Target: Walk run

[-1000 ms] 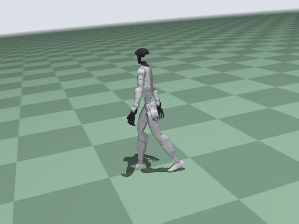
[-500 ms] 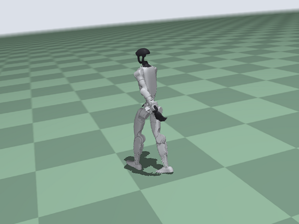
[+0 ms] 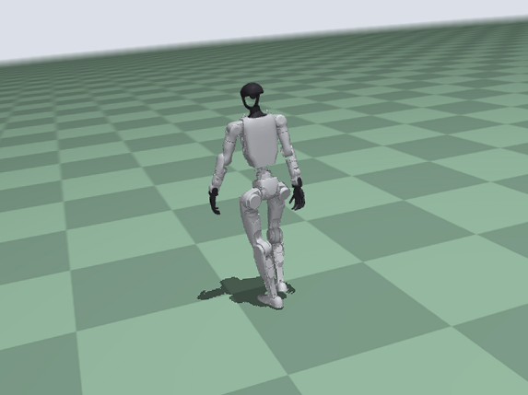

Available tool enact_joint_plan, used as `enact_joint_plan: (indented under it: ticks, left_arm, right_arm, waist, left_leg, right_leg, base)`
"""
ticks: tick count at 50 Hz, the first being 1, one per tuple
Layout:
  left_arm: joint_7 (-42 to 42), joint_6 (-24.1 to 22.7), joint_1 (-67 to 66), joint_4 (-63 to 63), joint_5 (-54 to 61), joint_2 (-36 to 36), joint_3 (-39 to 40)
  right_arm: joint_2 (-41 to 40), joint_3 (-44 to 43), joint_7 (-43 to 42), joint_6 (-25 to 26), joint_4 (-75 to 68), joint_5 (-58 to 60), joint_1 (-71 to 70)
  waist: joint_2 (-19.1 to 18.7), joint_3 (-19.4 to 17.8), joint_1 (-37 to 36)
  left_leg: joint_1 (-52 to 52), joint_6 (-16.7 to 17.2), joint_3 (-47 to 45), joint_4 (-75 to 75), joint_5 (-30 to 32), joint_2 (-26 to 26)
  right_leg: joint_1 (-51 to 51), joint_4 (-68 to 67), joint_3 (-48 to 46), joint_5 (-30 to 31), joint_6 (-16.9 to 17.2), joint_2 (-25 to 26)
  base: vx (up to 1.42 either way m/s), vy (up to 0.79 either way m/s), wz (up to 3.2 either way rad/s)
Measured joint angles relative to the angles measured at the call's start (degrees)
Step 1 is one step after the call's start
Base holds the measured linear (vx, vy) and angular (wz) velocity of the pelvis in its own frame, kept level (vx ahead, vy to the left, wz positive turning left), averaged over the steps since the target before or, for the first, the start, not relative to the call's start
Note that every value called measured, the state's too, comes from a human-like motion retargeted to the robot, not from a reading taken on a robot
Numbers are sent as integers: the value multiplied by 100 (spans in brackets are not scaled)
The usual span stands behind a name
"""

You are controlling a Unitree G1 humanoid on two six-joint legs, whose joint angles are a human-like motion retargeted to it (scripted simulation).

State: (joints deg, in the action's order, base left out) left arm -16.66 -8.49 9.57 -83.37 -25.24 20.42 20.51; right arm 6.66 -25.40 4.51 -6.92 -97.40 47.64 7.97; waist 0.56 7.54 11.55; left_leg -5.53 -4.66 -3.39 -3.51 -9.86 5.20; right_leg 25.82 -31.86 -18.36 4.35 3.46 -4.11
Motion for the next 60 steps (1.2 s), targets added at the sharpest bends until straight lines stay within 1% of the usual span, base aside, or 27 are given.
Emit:
enact_joint_plan:
  ticks: [4,8,11,13,15,17,18,20,22,26,30,32,35,38,40,42,43,45,47,48,50,52,53,54,55,57,60]
  left_arm:
    - [-70,-223,543,487,-188,299,-161]
    - [250,-293,891,604,-196,225,-134]
    - [369,-314,962,528,8,-96,-102]
    - [326,-417,881,428,83,-406,-71]
    - [105,-595,660,275,6,-613,-101]
    - [-208,-636,288,164,-428,-664,-286]
    - [-298,-604,81,139,-789,-701,-404]
    - [-189,-514,-339,69,-1526,-698,-554]
    - [89,-447,-839,-76,-2152,-589,-695]
    - [565,-140,-1858,-366,-3039,-672,-874]
    - [550,146,-2711,-840,-3299,-994,-493]
    - [314,267,-2970,-1061,-3161,-1146,-327]
    - [84,382,-3152,-1298,-2870,-1335,-108]
    - [46,385,-3179,-1330,-2678,-1441,1]
    - [35,350,-3137,-1257,-2621,-1464,34]
    - [31,310,-3040,-1145,-2580,-1423,45]
    - [43,302,-2983,-1089,-2548,-1394,51]
    - [88,323,-2858,-970,-2469,-1327,92]
    - [173,358,-2797,-851,-2343,-1253,186]
    - [222,364,-2781,-815,-2239,-1206,238]
    - [272,361,-2657,-845,-1914,-1091,348]
    - [176,446,-2383,-973,-1456,-937,449]
    - [105,521,-2196,-1023,-1228,-856,426]
    - [63,596,-1997,-1058,-1043,-780,391]
    - [35,671,-1791,-1085,-879,-706,349]
    - [167,732,-1356,-985,-625,-700,279]
    - [340,560,-815,-544,-449,-811,181]
  right_arm:
    - [-82,-267,193,360,0,-385,160]
    - [-185,-604,328,418,0,-879,314]
    - [-258,-880,389,392,0,-1041,387]
    - [-280,-1075,419,378,0,-1062,389]
    - [-255,-1218,439,319,0,-1025,374]
    - [-224,-1268,458,277,0,-1021,293]
    - [-185,-1304,480,273,0,-1031,198]
    - [-75,-1248,506,228,0,-968,-125]
    - [55,-954,520,115,56,-811,-483]
    - [253,-379,511,2,732,-340,-1141]
    - [486,199,539,-367,1300,30,-1709]
    - [582,410,572,-545,1476,-5,-1969]
    - [641,535,578,-727,1658,-211,-2279]
    - [623,471,587,-824,1759,-555,-2337]
    - [590,366,579,-869,1736,-781,-2262]
    - [535,237,540,-862,1553,-922,-2124]
    - [500,171,513,-826,1399,-942,-2039]
    - [435,71,483,-667,988,-888,-1847]
    - [379,-5,479,-405,482,-635,-1561]
    - [342,-35,452,-237,226,-446,-1390]
    - [193,-2,352,209,0,-101,-979]
    - [-4,216,191,635,0,40,-582]
    - [-67,294,146,766,0,40,-439]
    - [-108,307,173,836,0,63,-325]
    - [-137,288,236,876,0,97,-226]
    - [-165,111,473,840,0,231,-45]
    - [-143,-174,552,585,0,226,122]
  waist:
    - [154,-55,208]
    - [-66,-8,249]
    - [-274,32,408]
    - [-411,68,632]
    - [-456,185,671]
    - [-342,281,529]
    - [-251,266,480]
    - [98,230,255]
    - [344,257,244]
    - [568,240,182]
    - [686,258,-89]
    - [699,175,-326]
    - [642,-76,-787]
    - [538,-280,-1021]
    - [479,-373,-1124]
    - [441,-429,-1147]
    - [444,-428,-1208]
    - [494,-352,-1424]
    - [612,-196,-1641]
    - [703,-98,-1796]
    - [851,171,-1655]
    - [846,244,-1437]
    - [828,195,-1402]
    - [798,181,-1389]
    - [763,183,-1387]
    - [337,239,-1262]
    - [36,137,-916]
  left_leg:
    - [595,8,-161,130,-315,300]
    - [988,122,-309,128,-422,174]
    - [1151,274,-170,-132,-187,1]
    - [1215,490,3,-423,273,-172]
    - [1235,739,-6,-829,1132,-293]
    - [1031,826,-94,-1624,2320,-248]
    - [804,830,-13,-2241,2766,-189]
    - [343,454,-288,-3436,3540,6]
    - [-112,194,-371,-4299,3292,160]
    - [-909,3,-529,-4903,2016,135]
    - [-1531,-308,-688,-3822,990,-8]
    - [-1677,-312,-900,-2848,1011,-123]
    - [-1828,-23,-821,-1406,1039,-81]
    - [-2068,231,-140,-275,751,242]
    - [-2158,792,-22,389,475,464]
    - [-2128,1084,-301,650,362,527]
    - [-2089,1013,-361,607,344,553]
    - [-2047,587,-294,304,339,556]
    - [-1908,437,-679,97,467,420]
    - [-1865,345,-370,51,747,506]
    - [-1842,-38,-271,-185,941,576]
    - [-1796,-196,-235,-466,819,442]
    - [-1670,-212,-278,-568,694,362]
    - [-1522,-218,-303,-596,571,311]
    - [-1364,-218,-320,-585,448,273]
    - [-957,-328,-128,-288,388,141]
    - [-522,-315,115,-113,313,116]
  right_leg:
    - [371,1622,-390,-231,-325,-407]
    - [512,3089,-610,-327,-703,-168]
    - [184,2917,-1566,-508,-949,-320]
    - [-58,2777,-2131,-139,-1107,-460]
    - [-112,2710,-1553,-64,-1585,-209]
    - [-204,2458,-773,-296,-1619,-143]
    - [-355,2394,-797,-382,-1545,-236]
    - [-631,2369,-561,-546,-1522,-259]
    - [-950,2441,-567,-633,-1463,-255]
    - [-1421,2639,116,-700,-1378,10]
    - [-1734,2762,1128,-714,-1432,444]
    - [-1904,2749,1636,-737,-1451,667]
    - [-2299,2755,2382,-790,-1512,1081]
    - [-2768,2808,2542,-929,-1493,1295]
    - [-3069,2814,2602,-1010,-1469,1415]
    - [-3315,2787,2505,-929,-1428,1521]
    - [-3419,2761,2474,-831,-1384,1549]
    - [-3570,2666,2421,-531,-1241,1531]
    - [-3664,2458,2267,46,-980,1429]
    - [-3667,2287,2195,475,-781,1316]
    - [-3501,1822,1983,1520,-129,1203]
    - [-3153,856,2070,2370,665,1347]
    - [-2909,172,1923,2516,1028,1383]
    - [-2659,-396,1660,2565,1151,1328]
    - [-2406,-907,1339,2565,1154,1227]
    - [-2097,-790,1346,2110,1058,1405]
    - [-1386,-1086,1000,1126,462,1083]
  base:
    - [60,-28,-49]
    - [67,-32,-31]
    - [69,-38,39]
    - [81,-55,88]
    - [84,-66,2]
    - [76,-64,-89]
    - [83,-72,-123]
    - [75,-66,-192]
    - [67,-56,-207]
    - [66,-46,-202]
    - [74,-40,-240]
    - [52,-23,-245]
    - [67,-20,-234]
    - [83,-18,-127]
    - [96,-15,-51]
    - [73,-14,-24]
    - [81,-13,-49]
    - [107,-13,-85]
    - [124,-13,-113]
    - [126,-13,-106]
    - [124,-14,-37]
    - [110,-23,-24]
    - [89,-34,-46]
    - [78,-39,-53]
    - [81,-12,-33]
    - [83,16,-4]
    - [77,-2,57]
